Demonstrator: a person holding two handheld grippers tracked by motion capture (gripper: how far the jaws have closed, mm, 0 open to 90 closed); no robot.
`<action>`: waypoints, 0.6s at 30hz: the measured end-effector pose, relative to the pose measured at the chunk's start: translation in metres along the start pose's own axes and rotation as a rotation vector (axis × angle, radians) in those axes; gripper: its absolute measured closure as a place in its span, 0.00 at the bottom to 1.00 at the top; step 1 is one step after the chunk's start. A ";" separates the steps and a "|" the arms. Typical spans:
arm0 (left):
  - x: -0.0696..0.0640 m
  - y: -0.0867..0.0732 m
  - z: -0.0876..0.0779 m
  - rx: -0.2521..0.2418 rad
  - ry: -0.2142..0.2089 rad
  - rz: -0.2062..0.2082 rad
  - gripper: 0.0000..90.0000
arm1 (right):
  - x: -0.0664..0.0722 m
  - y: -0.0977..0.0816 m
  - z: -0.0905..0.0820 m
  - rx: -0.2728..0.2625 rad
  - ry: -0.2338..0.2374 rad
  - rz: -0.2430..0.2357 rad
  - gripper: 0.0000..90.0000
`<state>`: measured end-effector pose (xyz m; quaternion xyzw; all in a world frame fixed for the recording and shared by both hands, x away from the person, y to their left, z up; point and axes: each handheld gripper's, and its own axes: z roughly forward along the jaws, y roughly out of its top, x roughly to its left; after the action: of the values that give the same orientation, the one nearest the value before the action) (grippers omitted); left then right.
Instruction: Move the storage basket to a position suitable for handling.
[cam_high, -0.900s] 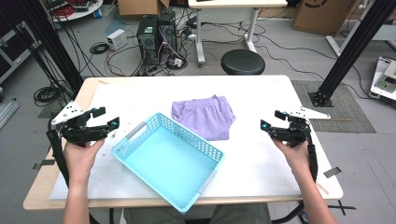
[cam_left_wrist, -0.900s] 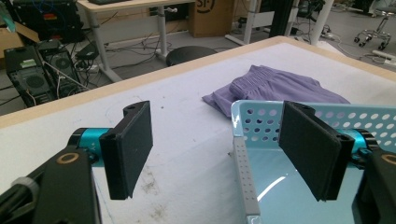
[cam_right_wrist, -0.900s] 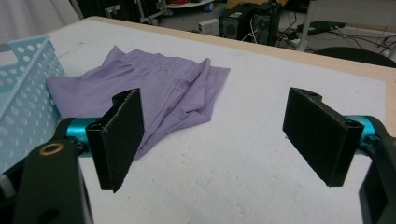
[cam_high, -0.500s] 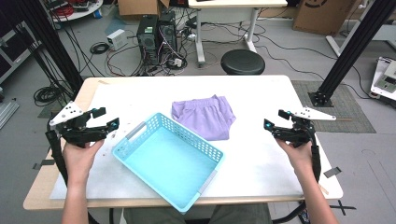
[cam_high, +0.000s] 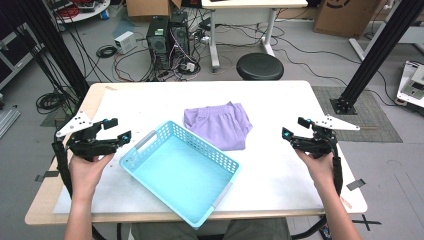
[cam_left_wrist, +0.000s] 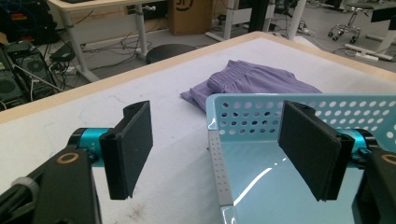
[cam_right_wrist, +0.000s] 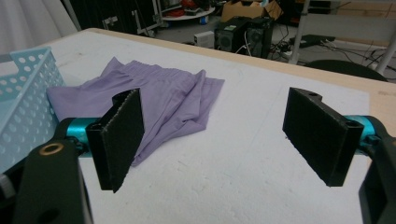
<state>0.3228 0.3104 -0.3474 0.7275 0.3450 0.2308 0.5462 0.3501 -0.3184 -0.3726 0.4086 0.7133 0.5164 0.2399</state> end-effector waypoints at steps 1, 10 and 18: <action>0.000 -0.002 -0.001 -0.002 -0.006 0.007 0.29 | 0.001 0.000 -0.001 -0.004 -0.001 -0.001 0.23; 0.001 -0.020 -0.018 0.003 -0.075 -0.013 0.29 | 0.011 -0.003 -0.005 -0.026 0.008 -0.017 0.24; -0.007 -0.046 -0.039 0.040 -0.038 -0.035 0.29 | 0.029 -0.016 -0.011 -0.012 -0.022 -0.031 0.24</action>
<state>0.2790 0.3378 -0.3792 0.7364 0.3517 0.2007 0.5420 0.3204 -0.3022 -0.3817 0.4016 0.7140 0.5123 0.2580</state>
